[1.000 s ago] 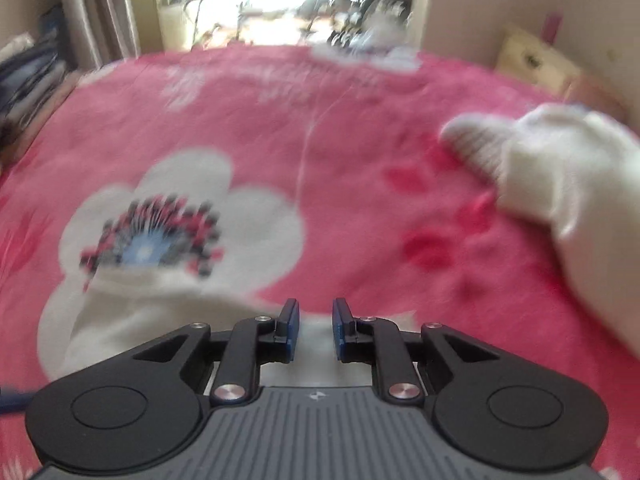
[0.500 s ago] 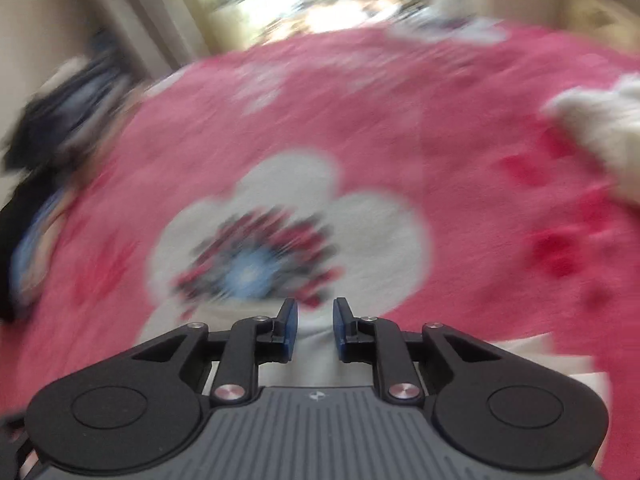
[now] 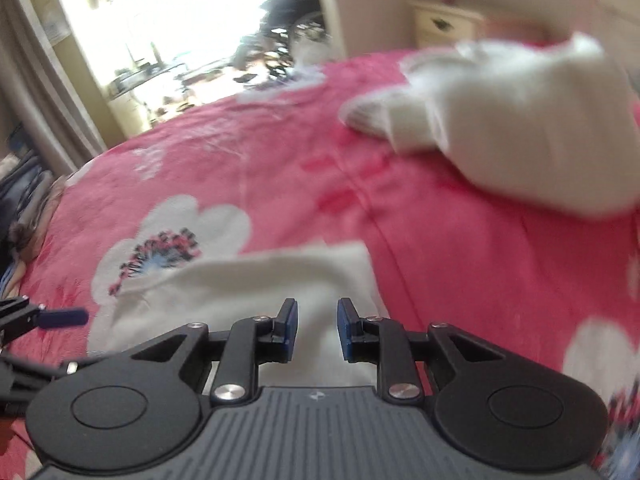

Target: Fold clothes

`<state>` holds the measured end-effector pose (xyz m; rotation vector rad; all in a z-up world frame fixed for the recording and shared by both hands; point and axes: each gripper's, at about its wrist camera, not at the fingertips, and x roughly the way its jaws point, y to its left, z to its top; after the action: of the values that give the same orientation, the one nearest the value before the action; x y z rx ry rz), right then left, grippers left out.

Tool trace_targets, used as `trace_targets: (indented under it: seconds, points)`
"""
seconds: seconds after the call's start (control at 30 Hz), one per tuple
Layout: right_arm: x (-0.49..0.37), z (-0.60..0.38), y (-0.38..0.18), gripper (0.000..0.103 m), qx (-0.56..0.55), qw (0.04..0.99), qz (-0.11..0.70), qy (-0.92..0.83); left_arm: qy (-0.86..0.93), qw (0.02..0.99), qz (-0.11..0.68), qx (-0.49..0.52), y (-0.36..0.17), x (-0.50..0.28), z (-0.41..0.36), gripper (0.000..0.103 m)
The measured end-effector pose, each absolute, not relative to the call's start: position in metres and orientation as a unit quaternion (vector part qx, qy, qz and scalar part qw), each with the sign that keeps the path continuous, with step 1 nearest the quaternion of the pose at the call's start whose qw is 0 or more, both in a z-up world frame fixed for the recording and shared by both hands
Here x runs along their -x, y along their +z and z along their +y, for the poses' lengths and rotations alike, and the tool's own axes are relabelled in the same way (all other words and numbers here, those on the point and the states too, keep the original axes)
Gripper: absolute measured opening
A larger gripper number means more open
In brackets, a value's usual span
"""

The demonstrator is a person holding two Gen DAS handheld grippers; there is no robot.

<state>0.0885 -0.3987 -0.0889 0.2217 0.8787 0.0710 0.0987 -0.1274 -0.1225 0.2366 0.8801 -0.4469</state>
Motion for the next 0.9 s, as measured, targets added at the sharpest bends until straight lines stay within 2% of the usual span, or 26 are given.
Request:
trace_targets:
  seconds: [0.13, 0.23, 0.3, 0.9]
  points:
    - [-0.087, -0.399, -0.106, 0.022, -0.090, 0.897, 0.432, 0.015, -0.219, 0.866, 0.435, -0.109, -0.140, -0.112, -0.129, 0.075]
    - [-0.088, -0.401, -0.119, 0.017, -0.065, 0.898, 0.436, -0.003, -0.223, 0.862, 0.446, -0.096, -0.146, -0.114, -0.125, 0.076]
    - [-0.088, -0.406, -0.125, 0.023, -0.068, 0.898, 0.435, -0.011, -0.226, 0.861, 0.446, -0.094, -0.147, -0.114, -0.124, 0.076]
    - [-0.087, -0.408, -0.129, 0.023, -0.072, 0.900, 0.429, -0.027, -0.211, 0.863, 0.449, -0.100, -0.144, -0.111, -0.128, 0.078]
